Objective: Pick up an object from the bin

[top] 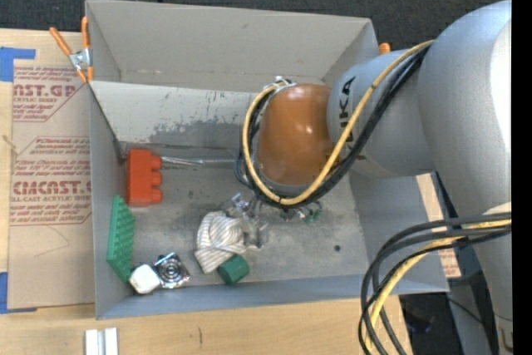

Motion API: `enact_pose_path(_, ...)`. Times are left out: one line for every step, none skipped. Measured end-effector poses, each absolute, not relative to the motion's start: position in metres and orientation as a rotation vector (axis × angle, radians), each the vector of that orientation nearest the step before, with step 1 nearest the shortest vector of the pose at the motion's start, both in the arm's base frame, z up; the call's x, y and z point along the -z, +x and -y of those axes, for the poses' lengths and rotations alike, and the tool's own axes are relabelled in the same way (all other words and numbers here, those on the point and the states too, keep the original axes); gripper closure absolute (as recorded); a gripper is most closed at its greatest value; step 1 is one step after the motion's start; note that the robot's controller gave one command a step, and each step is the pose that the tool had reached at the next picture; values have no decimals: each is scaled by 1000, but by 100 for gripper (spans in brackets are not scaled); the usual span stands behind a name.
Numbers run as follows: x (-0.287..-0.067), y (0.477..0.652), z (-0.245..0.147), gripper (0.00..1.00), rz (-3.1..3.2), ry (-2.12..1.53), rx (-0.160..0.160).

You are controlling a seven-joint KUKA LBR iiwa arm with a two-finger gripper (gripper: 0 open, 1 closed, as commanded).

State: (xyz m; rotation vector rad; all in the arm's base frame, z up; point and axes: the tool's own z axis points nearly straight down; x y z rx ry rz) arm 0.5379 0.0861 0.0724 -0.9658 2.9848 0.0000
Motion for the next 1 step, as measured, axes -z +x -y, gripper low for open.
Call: enact_pose_path(-102, 537, -86, 100, -2987, -992, -4)
